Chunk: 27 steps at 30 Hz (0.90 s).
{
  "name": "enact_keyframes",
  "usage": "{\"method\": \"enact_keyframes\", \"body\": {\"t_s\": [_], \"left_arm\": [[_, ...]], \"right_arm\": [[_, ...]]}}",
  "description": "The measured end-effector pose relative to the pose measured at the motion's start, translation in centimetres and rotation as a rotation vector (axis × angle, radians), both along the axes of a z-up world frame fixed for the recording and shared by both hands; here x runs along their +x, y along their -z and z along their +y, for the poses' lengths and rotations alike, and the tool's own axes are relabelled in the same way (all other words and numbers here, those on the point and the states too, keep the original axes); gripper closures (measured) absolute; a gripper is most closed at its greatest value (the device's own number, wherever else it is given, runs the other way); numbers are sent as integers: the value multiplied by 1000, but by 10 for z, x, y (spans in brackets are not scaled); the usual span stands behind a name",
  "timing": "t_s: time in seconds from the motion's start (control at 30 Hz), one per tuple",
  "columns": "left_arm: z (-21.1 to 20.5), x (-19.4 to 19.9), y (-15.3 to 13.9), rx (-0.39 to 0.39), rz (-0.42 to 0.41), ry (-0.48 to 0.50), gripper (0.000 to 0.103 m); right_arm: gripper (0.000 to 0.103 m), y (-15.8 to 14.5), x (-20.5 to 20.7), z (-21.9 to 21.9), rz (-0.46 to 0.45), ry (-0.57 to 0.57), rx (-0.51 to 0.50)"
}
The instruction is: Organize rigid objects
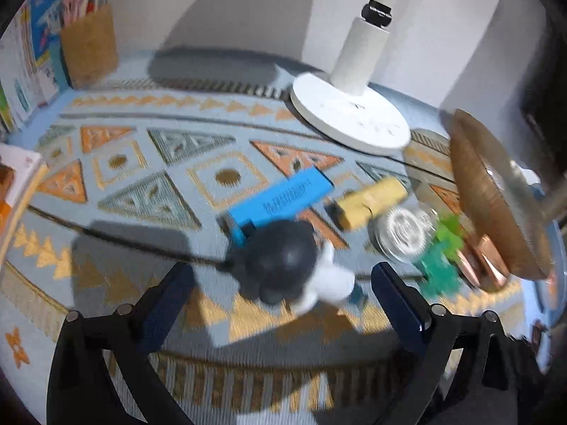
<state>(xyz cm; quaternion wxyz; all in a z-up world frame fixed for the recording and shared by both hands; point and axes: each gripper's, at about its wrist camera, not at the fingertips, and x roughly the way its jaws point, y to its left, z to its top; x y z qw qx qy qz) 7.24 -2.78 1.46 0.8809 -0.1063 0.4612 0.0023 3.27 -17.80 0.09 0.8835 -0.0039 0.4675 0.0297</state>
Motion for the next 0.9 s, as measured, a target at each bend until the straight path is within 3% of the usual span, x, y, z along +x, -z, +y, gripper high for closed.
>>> {"method": "enact_keyframes", "body": {"t_s": [0.1,0.17,0.33,0.43,0.47,0.5,0.57,0.67,0.9], "left_arm": [[-2,0,2,31,-10,23,22],[-2,-4,-1,11,-21,77,37],[7,-25,-4,14,-23,274,37],[17,-35,-4,45,-20,384,37],[21,-37,-5,49,-20,411,37],[27,-40,-5,40,-15,450,37],[33,-43,-5,26,-10,480,37],[39,-49,-4,16,-15,495,37],[37,-53,-5,31,-27,490,36]], "right_arm": [[0,-3,-3,-2,120,-126,-8],[0,-3,-7,-3,125,-189,-10],[0,-3,-15,-7,119,-224,0],[0,-16,-17,-19,64,-209,107],[3,-21,-15,-23,46,-189,145],[14,-24,-11,-26,47,-175,168],[30,-25,-2,-23,67,-165,201],[38,-22,14,-7,73,-157,174],[41,-12,38,-4,27,-109,164]]}}
